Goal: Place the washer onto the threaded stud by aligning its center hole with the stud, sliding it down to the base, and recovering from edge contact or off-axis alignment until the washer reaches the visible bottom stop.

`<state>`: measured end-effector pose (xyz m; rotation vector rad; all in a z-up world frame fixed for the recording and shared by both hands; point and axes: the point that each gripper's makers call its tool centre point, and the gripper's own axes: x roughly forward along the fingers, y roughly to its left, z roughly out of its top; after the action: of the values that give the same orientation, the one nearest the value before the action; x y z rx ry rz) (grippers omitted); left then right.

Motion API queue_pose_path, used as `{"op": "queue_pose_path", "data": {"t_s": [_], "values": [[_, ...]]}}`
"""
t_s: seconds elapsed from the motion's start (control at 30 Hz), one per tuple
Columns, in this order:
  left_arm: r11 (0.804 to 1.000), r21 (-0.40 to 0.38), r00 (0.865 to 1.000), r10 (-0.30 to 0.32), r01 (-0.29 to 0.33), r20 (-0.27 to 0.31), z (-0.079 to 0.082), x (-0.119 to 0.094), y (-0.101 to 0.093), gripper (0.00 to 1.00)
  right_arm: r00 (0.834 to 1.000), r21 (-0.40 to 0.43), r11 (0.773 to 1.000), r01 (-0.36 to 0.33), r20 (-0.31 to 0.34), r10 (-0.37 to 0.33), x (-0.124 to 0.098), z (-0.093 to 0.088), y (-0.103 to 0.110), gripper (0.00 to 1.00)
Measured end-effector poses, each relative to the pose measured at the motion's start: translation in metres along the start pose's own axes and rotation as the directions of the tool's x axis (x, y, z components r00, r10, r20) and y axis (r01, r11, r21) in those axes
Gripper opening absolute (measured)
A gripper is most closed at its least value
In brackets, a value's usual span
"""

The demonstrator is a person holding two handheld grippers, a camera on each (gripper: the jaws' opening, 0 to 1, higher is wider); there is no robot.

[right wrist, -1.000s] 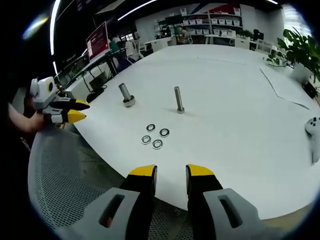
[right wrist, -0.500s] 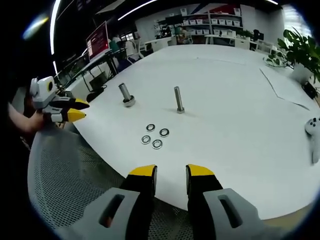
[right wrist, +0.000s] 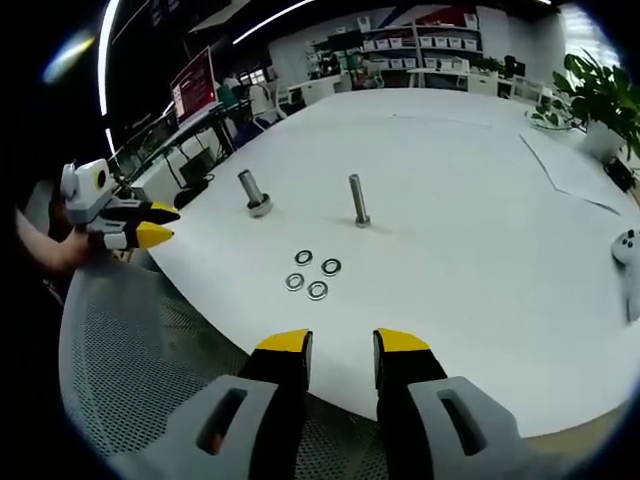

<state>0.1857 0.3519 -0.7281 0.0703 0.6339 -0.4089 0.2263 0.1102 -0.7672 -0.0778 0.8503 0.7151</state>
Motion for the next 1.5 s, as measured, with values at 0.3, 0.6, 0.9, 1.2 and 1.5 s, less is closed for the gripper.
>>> {"op": "queue_pose_path", "data": {"t_s": [0.3, 0.6, 0.9, 1.2, 1.5], "values": [[1.0, -0.004, 1.0, 0.0, 0.0, 0.001, 0.0, -0.001, 0.0, 0.25, 1.0, -0.017, 1.0, -0.006, -0.031, 0.005, 0.001, -0.004, 0.001, 0.3], [1.0, -0.004, 1.0, -0.001, 0.001, 0.006, 0.002, -0.001, 0.0, 0.25, 0.996, -0.119, 0.991, -0.066, -0.074, 0.058, 0.004, -0.005, 0.015, 0.35], [1.0, -0.007, 1.0, -0.004, 0.004, -0.005, 0.0, 0.0, -0.002, 0.25, 0.991, -0.179, 0.979, -0.101, -0.103, 0.084, 0.009, -0.002, 0.019, 0.38], [1.0, -0.01, 1.0, 0.004, -0.004, 0.005, 0.001, -0.001, 0.001, 0.24, 0.984, -0.277, 0.952, -0.129, -0.157, 0.088, 0.016, -0.001, 0.022, 0.39], [1.0, -0.011, 1.0, 0.011, -0.011, -0.001, 0.0, 0.0, 0.004, 0.23, 0.977, -0.306, 0.942, -0.137, -0.2, 0.077, 0.03, 0.007, 0.018, 0.38]]}}
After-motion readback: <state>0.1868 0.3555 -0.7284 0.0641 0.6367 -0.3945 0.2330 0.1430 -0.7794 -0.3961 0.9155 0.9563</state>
